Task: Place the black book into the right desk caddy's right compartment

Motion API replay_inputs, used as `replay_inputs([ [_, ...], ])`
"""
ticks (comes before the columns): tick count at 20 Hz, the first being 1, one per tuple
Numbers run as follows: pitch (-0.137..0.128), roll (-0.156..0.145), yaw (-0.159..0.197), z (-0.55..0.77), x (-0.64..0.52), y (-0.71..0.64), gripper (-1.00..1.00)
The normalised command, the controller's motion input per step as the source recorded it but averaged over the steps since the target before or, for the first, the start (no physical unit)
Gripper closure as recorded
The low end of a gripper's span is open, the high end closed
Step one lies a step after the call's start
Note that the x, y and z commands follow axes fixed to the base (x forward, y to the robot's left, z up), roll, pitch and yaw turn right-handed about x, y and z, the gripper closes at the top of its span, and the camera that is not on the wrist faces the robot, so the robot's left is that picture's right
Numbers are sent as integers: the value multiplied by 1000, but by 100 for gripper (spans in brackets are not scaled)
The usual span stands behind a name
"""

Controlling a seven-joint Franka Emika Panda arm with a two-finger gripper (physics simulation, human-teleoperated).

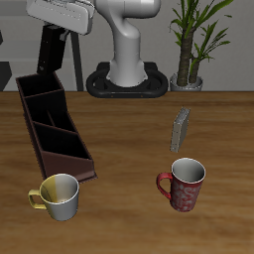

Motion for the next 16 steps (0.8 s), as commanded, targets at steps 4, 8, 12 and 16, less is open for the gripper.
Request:
replay_inputs([
  [4, -17, -66, -59, 9, -119, -390, 100],
  [8, 10, -80, -78, -72, -13, -392, 100],
  [12, 1, -116, -51, -148, -13, -368, 100],
  [16, 18, -44, -45, -169, -139, -173, 100],
])
